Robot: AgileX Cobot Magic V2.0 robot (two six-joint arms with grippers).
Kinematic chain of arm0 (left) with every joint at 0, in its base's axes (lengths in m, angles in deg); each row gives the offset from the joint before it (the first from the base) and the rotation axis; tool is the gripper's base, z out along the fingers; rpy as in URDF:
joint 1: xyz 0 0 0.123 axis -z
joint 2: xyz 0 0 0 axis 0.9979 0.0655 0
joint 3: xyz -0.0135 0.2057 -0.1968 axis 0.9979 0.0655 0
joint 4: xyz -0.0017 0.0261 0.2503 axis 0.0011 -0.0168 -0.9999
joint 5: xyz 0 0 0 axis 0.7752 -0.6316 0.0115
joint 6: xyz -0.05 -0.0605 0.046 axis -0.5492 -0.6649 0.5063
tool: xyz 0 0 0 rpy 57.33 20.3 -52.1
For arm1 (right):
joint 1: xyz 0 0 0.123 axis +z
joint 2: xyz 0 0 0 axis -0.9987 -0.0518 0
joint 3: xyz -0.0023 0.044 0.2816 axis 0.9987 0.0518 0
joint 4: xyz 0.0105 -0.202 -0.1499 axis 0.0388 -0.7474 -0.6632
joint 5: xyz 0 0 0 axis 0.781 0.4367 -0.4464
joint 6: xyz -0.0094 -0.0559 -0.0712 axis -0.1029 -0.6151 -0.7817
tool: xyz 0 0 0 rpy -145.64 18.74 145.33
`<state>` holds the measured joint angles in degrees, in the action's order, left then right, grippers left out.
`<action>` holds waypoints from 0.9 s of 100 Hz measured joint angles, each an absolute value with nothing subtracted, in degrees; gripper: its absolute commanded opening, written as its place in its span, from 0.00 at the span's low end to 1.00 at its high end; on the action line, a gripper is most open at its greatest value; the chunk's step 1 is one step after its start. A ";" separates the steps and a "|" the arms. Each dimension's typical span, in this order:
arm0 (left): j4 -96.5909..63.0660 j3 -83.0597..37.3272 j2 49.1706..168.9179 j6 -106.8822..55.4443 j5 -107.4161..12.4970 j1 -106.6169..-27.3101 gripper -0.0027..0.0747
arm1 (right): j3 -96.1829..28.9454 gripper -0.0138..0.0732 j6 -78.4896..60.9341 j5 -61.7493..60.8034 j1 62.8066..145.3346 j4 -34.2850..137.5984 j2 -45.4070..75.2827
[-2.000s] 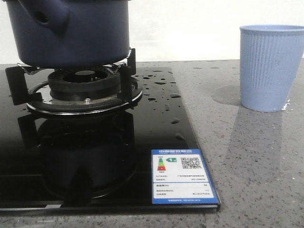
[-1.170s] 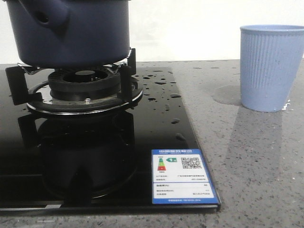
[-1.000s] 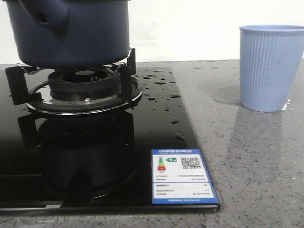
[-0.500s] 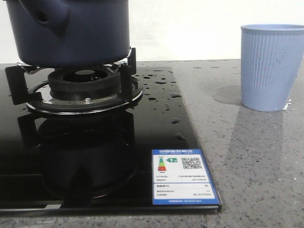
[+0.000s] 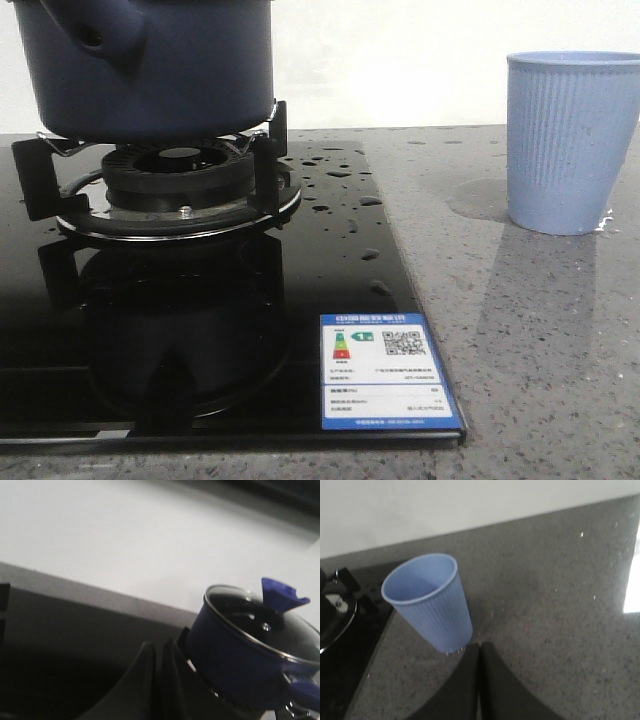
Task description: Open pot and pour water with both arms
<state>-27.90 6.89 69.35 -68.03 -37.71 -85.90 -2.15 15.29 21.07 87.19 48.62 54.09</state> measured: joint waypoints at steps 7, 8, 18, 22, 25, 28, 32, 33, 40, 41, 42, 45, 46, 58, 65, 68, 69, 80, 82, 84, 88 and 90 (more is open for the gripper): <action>-26.15 3.17 73.53 -67.78 -32.54 -84.07 0.01 | -5.42 0.07 15.29 26.33 87.19 50.40 50.03; -25.63 2.82 73.92 -67.64 -32.02 -83.81 0.01 | -5.71 0.07 15.29 27.30 87.19 50.94 49.31; -20.69 -2.06 78.88 -65.52 -25.80 -79.15 0.01 | -9.02 0.07 12.32 32.85 87.19 56.11 45.32; -17.53 -3.49 80.90 -63.10 -23.70 -77.41 0.01 | -10.02 0.07 10.31 34.63 87.19 59.10 44.12; -15.10 -4.84 82.19 -61.13 -22.53 -75.63 0.01 | -10.57 0.07 8.03 35.63 87.19 61.29 43.47; -12.54 -5.88 83.80 -59.05 -21.29 -74.23 0.01 | -11.15 0.07 6.09 36.47 87.19 63.62 42.93; -8.63 -7.37 85.37 -55.78 -20.34 -72.21 0.01 | -11.48 0.07 3.00 37.41 87.19 67.31 42.40; -7.96 -7.61 85.97 -54.68 -19.97 -71.89 0.01 | -11.69 0.07 2.45 37.53 87.19 67.99 42.23; -1.81 -10.04 88.98 -49.51 -18.42 -68.94 0.01 | -11.99 0.07 -3.43 38.26 87.19 74.75 41.81; -0.67 -10.29 89.27 -49.05 -18.27 -68.42 0.01 | -11.99 0.07 -4.07 38.27 87.19 76.13 41.83; -0.11 -10.80 89.86 -48.63 -17.90 -68.18 0.01 | -11.99 0.07 -5.36 38.41 87.19 76.85 41.83; 2.52 -11.80 91.00 -46.70 -17.16 -67.36 0.01 | -11.99 0.07 -8.03 38.75 87.19 80.33 41.83; 3.03 -12.28 91.28 -46.32 -16.96 -67.01 0.01 | -11.99 0.07 -9.38 38.82 87.19 81.03 41.83; 11.34 -16.53 96.34 -41.14 -12.16 -65.91 0.01 | -11.99 0.07 -20.91 39.95 87.19 91.97 41.83; 16.38 -19.02 98.93 -37.53 -8.79 -65.87 0.01 | -11.99 0.07 -25.90 40.03 87.19 96.37 41.83; 18.34 -19.99 99.94 -35.52 -7.34 -65.87 0.01 | -11.99 0.07 -27.54 40.03 87.19 97.56 41.83; 19.22 -20.22 100.19 -35.09 -7.07 -65.87 0.01 | -11.99 0.07 -27.91 40.03 87.19 98.03 41.83; 23.89 -23.63 103.37 -26.49 -5.17 -65.77 0.02 | -12.08 0.07 -32.33 38.60 87.19 99.95 41.83; 24.12 -24.16 103.83 -24.86 -5.01 -65.66 0.03 | -12.08 0.07 -33.01 38.32 87.19 99.97 41.83; 24.36 -24.66 104.23 -23.83 -4.92 -65.66 0.05 | -12.08 0.08 -33.52 37.85 87.19 100.11 41.83; 24.58 -25.40 104.98 -20.74 -4.87 -65.57 0.12 | -12.08 0.09 -34.35 36.90 87.19 100.18 41.83; 24.70 -25.80 105.19 -19.18 -4.77 -65.57 0.17 | -12.08 0.10 -34.54 36.46 87.19 100.18 41.83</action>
<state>24.70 -25.80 105.19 -19.18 -4.77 -65.57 -12.08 -34.54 36.46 87.19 100.18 41.83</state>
